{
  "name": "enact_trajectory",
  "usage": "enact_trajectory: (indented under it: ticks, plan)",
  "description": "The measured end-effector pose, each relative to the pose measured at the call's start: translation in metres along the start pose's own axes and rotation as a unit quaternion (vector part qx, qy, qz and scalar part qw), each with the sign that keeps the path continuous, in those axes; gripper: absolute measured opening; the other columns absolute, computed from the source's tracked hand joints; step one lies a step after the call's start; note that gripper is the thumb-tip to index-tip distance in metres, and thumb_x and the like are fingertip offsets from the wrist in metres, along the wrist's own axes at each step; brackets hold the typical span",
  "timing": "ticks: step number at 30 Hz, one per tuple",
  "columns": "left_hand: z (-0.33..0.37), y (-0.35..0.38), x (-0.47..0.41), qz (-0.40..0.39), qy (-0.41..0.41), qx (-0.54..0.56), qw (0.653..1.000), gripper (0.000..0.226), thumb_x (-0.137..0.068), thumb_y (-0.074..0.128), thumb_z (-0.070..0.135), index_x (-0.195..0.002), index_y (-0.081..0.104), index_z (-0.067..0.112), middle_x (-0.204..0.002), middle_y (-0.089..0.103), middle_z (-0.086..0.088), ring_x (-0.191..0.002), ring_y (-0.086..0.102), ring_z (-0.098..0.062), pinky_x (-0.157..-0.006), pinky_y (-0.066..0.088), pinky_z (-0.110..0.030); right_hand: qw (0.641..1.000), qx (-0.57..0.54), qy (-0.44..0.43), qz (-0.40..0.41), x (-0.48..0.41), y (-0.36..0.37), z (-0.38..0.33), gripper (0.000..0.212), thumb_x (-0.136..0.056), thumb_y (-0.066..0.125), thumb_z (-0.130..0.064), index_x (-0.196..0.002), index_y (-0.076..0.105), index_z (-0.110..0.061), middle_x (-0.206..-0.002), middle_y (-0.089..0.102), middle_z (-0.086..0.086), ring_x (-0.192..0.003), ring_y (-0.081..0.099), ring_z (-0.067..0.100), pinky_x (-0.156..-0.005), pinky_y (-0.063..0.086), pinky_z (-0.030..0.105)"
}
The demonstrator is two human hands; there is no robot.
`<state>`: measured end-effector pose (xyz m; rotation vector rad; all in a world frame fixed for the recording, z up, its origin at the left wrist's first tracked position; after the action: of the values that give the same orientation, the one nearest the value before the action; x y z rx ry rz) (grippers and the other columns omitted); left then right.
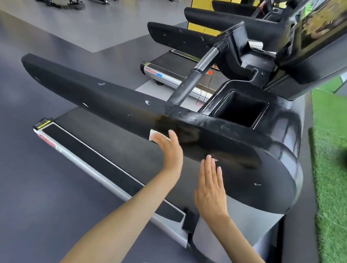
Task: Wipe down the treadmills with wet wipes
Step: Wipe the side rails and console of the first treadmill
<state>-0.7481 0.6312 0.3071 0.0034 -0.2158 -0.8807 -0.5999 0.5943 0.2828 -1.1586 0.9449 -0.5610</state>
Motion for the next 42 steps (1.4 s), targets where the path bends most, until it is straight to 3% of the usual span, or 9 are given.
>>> enact_trajectory:
  ticks: [6, 11, 15, 17, 20, 21, 23, 26, 42]
  plan:
    - [-0.004, 0.012, 0.032, -0.05, -0.265, 0.271, 0.924, 0.043, -0.104, 0.035, 0.039, -0.132, 0.04, 0.007, -0.112, 0.056, -0.01, -0.102, 0.055, -0.016, -0.112, 0.027, -0.022, 1.0, 0.004, 0.009, 0.016, -0.002, 0.001, -0.004, 0.074, -0.075, 0.034, -0.002, -0.146, 0.015, 0.006, -0.155, 0.013, 0.025, -0.145, 0.012, 0.039, -0.118, 0.005, 0.048]
    - [0.024, -0.034, -0.005, 0.042, -0.282, 0.369, 0.885, 0.053, -0.103, 0.027, 0.047, -0.147, 0.035, 0.019, -0.156, 0.029, -0.002, -0.144, 0.022, -0.019, -0.116, 0.013, -0.035, 1.0, 0.016, 0.011, -0.001, -0.002, 0.0, -0.006, 0.08, -0.073, 0.05, -0.003, -0.145, 0.017, 0.008, -0.153, 0.021, 0.028, -0.145, 0.014, 0.04, -0.118, 0.008, 0.049]
    - [0.017, -0.033, -0.003, 0.028, -0.278, 0.356, 0.891, 0.051, -0.107, 0.026, 0.035, -0.151, 0.023, 0.011, -0.158, 0.022, -0.012, -0.144, 0.024, -0.024, -0.105, 0.023, -0.009, 1.0, 0.018, 0.012, -0.003, -0.002, 0.002, -0.006, 0.073, -0.077, 0.041, -0.003, -0.145, 0.018, 0.009, -0.154, 0.017, 0.028, -0.145, 0.012, 0.041, -0.118, 0.007, 0.049]
    - [0.014, -0.023, 0.013, 0.019, -0.319, 0.376, 0.87, 0.047, -0.107, 0.026, 0.015, -0.148, 0.015, -0.007, -0.154, 0.019, -0.028, -0.138, 0.031, -0.032, -0.062, 0.032, 0.006, 1.0, 0.015, 0.013, -0.013, -0.002, 0.003, -0.007, 0.07, -0.079, 0.03, -0.006, -0.146, 0.015, 0.009, -0.155, 0.013, 0.027, -0.145, 0.012, 0.041, -0.117, 0.008, 0.049]
    - [-0.005, -0.026, -0.008, 0.012, -0.375, 0.439, 0.816, 0.047, -0.102, 0.037, 0.038, -0.142, 0.04, 0.013, -0.143, 0.04, -0.008, -0.12, 0.041, -0.018, -0.085, 0.015, -0.011, 0.999, 0.015, 0.013, -0.026, -0.002, 0.004, -0.005, 0.071, -0.077, 0.033, -0.006, -0.145, 0.025, 0.01, -0.154, 0.021, 0.029, -0.145, 0.014, 0.041, -0.117, 0.009, 0.05]
    - [0.001, -0.041, -0.023, 0.029, -0.321, 0.389, 0.863, 0.047, -0.101, 0.031, 0.046, -0.138, 0.046, 0.021, -0.135, 0.046, -0.002, -0.115, 0.043, -0.013, -0.093, 0.023, -0.015, 0.999, 0.018, 0.01, -0.027, -0.002, 0.003, -0.004, 0.071, -0.076, 0.035, -0.005, -0.145, 0.027, 0.01, -0.154, 0.022, 0.028, -0.145, 0.014, 0.04, -0.117, 0.009, 0.05]
    - [-0.012, -0.053, -0.039, 0.055, -0.307, 0.456, 0.833, 0.054, -0.098, 0.028, 0.058, -0.134, 0.051, 0.025, -0.117, 0.056, -0.002, -0.092, 0.055, -0.009, -0.075, 0.045, -0.015, 0.999, 0.019, 0.002, -0.026, -0.002, 0.002, -0.003, 0.073, -0.075, 0.042, -0.004, -0.145, 0.028, 0.01, -0.154, 0.021, 0.028, -0.145, 0.013, 0.04, -0.117, 0.009, 0.05]
    - [-0.027, -0.017, -0.021, -0.04, -0.348, 0.479, 0.805, 0.071, -0.091, 0.028, 0.072, -0.122, 0.057, 0.015, -0.106, 0.057, -0.003, -0.062, 0.028, -0.006, -0.045, 0.031, -0.014, 0.999, 0.015, 0.005, -0.037, -0.004, 0.003, -0.005, 0.079, -0.072, 0.058, -0.004, -0.144, 0.029, 0.01, -0.153, 0.023, 0.028, -0.146, 0.009, 0.04, -0.118, 0.006, 0.049]
    - [-0.022, 0.015, 0.02, -0.121, -0.436, 0.443, 0.774, 0.051, -0.092, 0.019, 0.062, -0.099, 0.049, 0.021, -0.096, 0.04, 0.001, -0.082, 0.036, -0.011, -0.071, 0.025, -0.018, 0.999, -0.01, -0.03, 0.011, 0.008, -0.006, 0.003, 0.077, -0.071, 0.028, 0.001, -0.147, 0.019, 0.002, -0.156, 0.019, 0.023, -0.146, 0.012, 0.035, -0.116, 0.007, 0.047]
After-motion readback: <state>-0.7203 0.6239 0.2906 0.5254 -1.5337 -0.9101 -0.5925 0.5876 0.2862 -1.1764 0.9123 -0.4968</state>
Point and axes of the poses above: each hand's wrist, its own x-axis away from the middle knuckle, its own y-axis out of the palm, z = x × y, the point moved 8 cm from there along -x, towards the middle knuckle
